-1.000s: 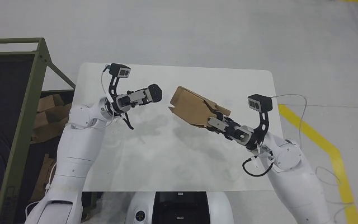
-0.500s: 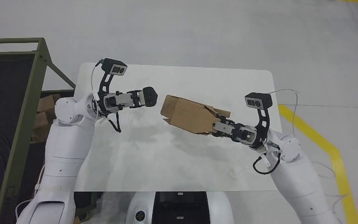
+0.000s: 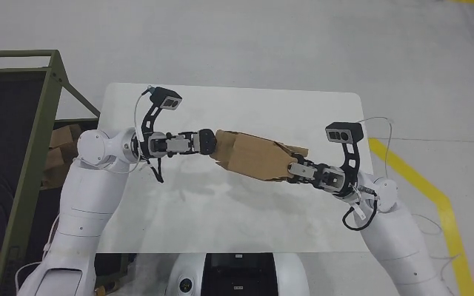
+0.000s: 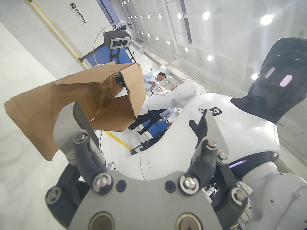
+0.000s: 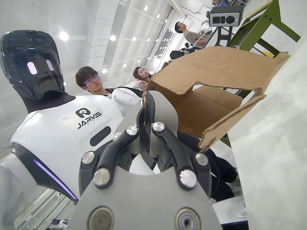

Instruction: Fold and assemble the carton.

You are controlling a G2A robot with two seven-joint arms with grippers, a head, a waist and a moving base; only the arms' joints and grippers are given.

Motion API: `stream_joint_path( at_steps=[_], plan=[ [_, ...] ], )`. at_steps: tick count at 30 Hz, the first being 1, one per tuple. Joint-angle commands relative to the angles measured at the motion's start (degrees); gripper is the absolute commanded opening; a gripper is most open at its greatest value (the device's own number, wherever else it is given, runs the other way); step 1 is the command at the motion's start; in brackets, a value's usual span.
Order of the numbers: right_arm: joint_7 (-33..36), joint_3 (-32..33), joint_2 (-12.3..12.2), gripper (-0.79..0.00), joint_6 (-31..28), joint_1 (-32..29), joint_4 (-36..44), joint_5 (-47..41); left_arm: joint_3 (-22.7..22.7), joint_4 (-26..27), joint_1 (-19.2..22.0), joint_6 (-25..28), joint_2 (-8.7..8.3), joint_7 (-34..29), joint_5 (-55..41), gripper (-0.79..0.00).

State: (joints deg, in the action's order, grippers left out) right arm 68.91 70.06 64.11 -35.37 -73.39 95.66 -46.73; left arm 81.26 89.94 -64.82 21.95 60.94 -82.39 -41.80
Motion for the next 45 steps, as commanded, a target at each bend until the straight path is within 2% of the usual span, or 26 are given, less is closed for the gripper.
stream_joint_path(
  at_steps=[1,18,27,45],
  plan=[
    [0.08,-0.15,0.04,-0.785,0.08,0.03,0.13,-0.15,-1.15,-0.30,0.23,0.31,-0.20,0.32,-0.22,0.000],
    [-0.02,-1.50,0.45,-0.785,-0.02,0.98,-0.75,-0.18,-6.79,-1.08,1.93,1.79,-1.34,1.80,-2.43,0.000],
    [-0.15,-1.80,0.62,-0.785,-0.15,1.43,-1.35,0.01,-8.63,-1.09,2.62,0.20,-1.62,0.20,-4.52,0.000],
    [-0.62,-3.34,1.01,-0.785,-0.62,1.93,-2.01,1.69,-11.66,-3.25,2.54,1.26,-0.48,1.27,-6.43,0.000]
  ],
)
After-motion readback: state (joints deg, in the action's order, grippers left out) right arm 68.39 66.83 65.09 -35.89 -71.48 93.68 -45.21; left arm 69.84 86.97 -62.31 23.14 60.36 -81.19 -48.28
